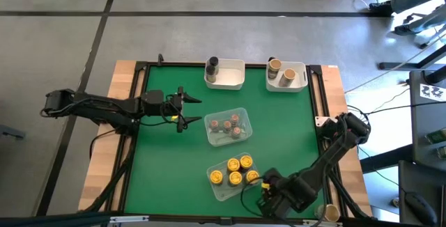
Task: Sort spices by type
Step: Put the yellow seasoning bottle into the bottom transparent bin
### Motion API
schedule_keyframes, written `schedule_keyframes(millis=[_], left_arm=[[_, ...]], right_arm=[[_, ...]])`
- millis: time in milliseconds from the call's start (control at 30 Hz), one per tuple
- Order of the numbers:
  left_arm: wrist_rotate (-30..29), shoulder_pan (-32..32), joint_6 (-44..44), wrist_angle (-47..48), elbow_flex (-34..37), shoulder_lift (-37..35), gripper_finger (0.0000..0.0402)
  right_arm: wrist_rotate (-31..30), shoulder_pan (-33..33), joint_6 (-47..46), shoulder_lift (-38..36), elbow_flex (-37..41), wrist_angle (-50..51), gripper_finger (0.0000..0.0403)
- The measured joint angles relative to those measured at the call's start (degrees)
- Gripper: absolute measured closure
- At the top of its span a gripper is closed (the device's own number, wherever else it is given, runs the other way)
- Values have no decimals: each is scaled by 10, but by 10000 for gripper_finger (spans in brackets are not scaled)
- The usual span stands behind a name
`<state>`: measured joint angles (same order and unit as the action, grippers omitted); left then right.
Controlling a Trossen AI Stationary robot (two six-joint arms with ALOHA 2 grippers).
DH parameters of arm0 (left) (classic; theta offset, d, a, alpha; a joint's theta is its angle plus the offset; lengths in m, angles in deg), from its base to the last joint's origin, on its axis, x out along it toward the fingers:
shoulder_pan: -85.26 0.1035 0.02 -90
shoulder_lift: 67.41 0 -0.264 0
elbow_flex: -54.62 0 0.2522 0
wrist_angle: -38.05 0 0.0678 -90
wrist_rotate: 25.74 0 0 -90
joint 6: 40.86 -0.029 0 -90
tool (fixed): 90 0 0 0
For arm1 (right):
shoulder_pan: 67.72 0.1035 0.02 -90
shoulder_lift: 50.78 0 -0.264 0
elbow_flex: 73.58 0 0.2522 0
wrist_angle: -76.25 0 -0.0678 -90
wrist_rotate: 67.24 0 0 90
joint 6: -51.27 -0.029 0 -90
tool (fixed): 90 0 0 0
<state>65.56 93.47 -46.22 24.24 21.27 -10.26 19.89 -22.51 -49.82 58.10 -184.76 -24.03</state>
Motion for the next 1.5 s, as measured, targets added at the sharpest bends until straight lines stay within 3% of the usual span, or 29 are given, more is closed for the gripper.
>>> schedule_keyframes(millis=[333,533,900,1500], left_arm=[[0,0,4,-1,0,0,88],[0,0,4,0,0,0,88],[0,0,4,1,0,0,88],[0,0,0,3,0,0,88]], right_arm=[[-8,-50,101,16,-6,-114,188],[-27,-68,152,17,-6,-134,188],[-31,-93,204,17,-6,-95,189],[-36,-93,205,40,-4,-87,185]])
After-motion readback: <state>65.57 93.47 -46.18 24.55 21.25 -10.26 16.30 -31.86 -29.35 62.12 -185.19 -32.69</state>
